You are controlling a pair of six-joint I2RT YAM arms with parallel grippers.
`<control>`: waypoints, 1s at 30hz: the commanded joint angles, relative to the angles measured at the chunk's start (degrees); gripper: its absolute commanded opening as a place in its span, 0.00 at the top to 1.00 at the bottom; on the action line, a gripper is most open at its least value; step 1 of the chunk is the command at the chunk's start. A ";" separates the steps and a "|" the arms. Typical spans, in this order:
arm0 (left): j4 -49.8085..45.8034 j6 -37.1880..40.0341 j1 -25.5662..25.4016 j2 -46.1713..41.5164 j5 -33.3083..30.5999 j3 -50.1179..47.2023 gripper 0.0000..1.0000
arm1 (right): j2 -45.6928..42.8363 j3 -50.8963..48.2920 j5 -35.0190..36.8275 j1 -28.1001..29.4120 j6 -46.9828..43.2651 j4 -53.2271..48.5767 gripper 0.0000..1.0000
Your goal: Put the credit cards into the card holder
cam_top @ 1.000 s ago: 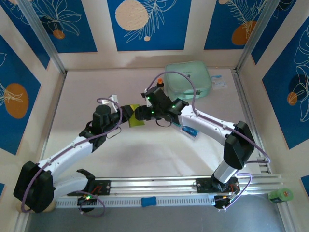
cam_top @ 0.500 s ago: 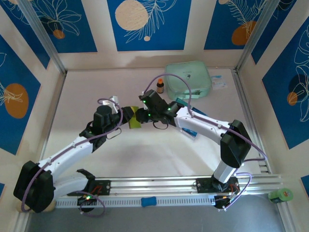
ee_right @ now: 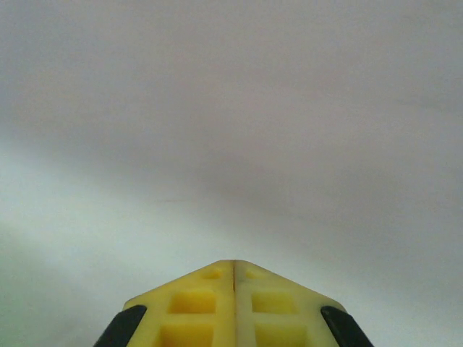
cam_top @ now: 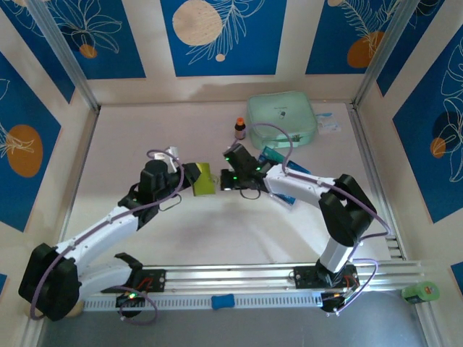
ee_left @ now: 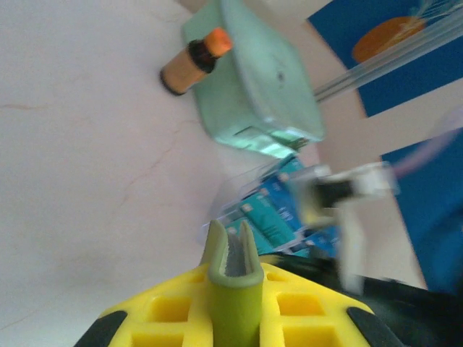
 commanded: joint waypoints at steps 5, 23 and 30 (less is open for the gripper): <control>5.01 -0.39 -0.59 -1.82 1.13 1.70 1.00 | -2.64 -0.94 0.01 -2.09 -0.85 -4.33 1.00; 38.93 -17.33 6.92 12.05 17.98 -0.75 1.00 | -23.82 -8.72 -18.52 -4.73 9.74 12.98 0.37; 45.74 -21.93 6.92 16.28 19.44 0.01 1.00 | -19.19 -8.03 -20.44 -7.01 12.32 20.74 0.35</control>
